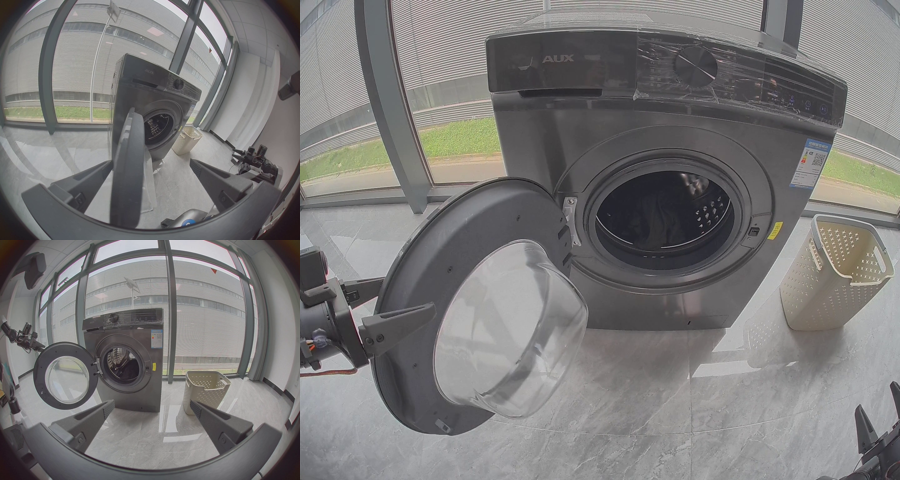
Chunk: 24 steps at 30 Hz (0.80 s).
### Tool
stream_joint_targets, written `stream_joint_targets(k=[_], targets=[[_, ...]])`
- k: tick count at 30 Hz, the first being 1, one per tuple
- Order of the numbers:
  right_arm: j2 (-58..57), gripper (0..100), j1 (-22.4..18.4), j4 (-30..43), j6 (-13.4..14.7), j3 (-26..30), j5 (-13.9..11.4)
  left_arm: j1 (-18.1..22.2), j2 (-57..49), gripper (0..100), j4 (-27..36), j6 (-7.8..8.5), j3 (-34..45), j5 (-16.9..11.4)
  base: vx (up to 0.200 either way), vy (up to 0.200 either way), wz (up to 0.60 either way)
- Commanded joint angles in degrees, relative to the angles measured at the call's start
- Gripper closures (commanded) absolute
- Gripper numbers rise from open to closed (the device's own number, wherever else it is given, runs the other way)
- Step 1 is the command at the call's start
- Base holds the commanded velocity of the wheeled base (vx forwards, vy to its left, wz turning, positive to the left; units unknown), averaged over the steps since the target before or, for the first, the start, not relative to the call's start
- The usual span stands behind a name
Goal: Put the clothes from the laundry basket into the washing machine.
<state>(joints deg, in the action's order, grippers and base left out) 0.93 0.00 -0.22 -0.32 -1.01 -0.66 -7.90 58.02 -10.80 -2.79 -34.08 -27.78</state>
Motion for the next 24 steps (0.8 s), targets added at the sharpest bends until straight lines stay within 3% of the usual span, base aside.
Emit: stream_joint_targets(k=[1, 7, 12, 17, 24], targets=[[-0.57, 0, 0.00, -0.04, -0.03, 1.01, -0.04, -3.44, -1.15, 0, -0.01, 0.24, -0.28, 2.38, 0.000, 0.000, 0.00], [-0.57, 0, 0.00, -0.04, -0.03, 1.01, -0.04, -9.33, 3.16, 0, -0.71, 0.42, -1.16, 6.69, 0.000, 0.000, 0.00], [-0.57, 0, 0.00, -0.04, -0.03, 1.01, -0.04, -16.71, 9.40, 0, -1.59, -0.72, -6.17, 13.02, 0.000, 0.000, 0.00], [-0.57, 0, 0.09, -0.04, -0.03, 1.01, -0.13, -21.63, 12.47, 0, -4.05, -2.92, -8.37, 13.81, 0.000, 0.000, 0.00], [-0.57, 0, 0.00, -0.04, -0.03, 1.01, -0.04, -21.72, 12.56, 0, -4.32, -3.89, -8.28, 13.81, 0.000, 0.000, 0.00]])
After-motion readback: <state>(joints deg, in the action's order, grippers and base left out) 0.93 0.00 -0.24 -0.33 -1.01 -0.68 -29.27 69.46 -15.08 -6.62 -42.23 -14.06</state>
